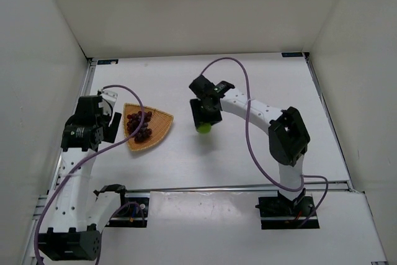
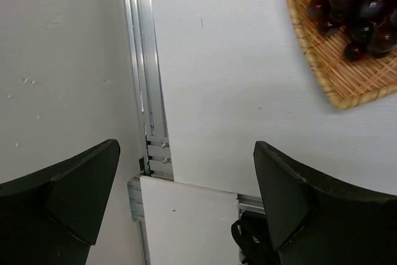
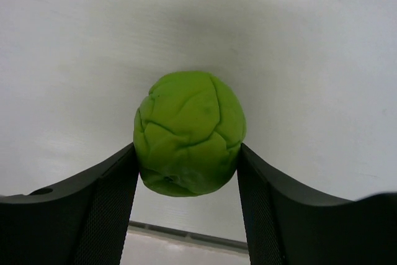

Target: Place and organize the fake fruits in the fruit bowl

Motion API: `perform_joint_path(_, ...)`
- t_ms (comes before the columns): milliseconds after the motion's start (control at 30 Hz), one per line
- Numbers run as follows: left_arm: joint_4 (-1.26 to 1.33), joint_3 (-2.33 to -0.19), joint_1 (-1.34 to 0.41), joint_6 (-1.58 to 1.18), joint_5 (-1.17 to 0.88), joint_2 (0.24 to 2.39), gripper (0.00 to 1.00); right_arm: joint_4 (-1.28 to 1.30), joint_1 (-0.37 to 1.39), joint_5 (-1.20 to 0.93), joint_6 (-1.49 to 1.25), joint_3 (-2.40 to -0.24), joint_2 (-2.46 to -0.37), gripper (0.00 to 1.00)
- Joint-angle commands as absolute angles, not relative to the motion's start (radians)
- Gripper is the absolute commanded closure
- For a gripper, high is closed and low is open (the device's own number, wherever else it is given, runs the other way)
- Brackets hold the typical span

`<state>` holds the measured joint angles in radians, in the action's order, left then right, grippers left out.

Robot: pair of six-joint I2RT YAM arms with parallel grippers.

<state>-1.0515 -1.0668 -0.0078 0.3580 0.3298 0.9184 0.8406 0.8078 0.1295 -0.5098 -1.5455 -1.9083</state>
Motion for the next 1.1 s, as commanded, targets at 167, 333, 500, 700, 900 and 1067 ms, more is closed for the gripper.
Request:
perform_joint_path(167, -1.017, -0.985, 0.043, 0.370, 0.405, 0.795, 0.00, 0.773, 0.908, -0.090, -0.428, -2.130, -2.152, 0.91)
perform_joint_path(333, -0.997, -0.996, 0.087, 0.324, 0.442, 0.729, 0.00, 0.689, 0.908, -0.190, -0.523, -2.287, -2.325, 0.91)
perform_joint_path(500, -0.988, -0.986, 0.098, 0.324, 0.419, 0.689, 0.00, 0.640, 0.908, -0.256, -0.595, -2.287, -2.407, 0.84)
perform_joint_path(700, -0.997, -0.998, 0.130, 0.314, 0.399, 0.710, 0.00, 0.629, 0.908, -0.296, -0.617, -2.312, -2.437, 0.08)
perform_joint_path(900, -0.997, -1.032, 0.130, 0.314, 0.399, 0.729, 0.00, 0.629, 0.887, -0.227, -0.617, -2.237, -2.269, 0.00)
perform_joint_path(1067, -0.956, -0.973, 0.140, 0.269, 0.440, 0.720, 0.00, 0.730, 0.828, -0.097, -0.580, -2.097, -2.013, 0.00)
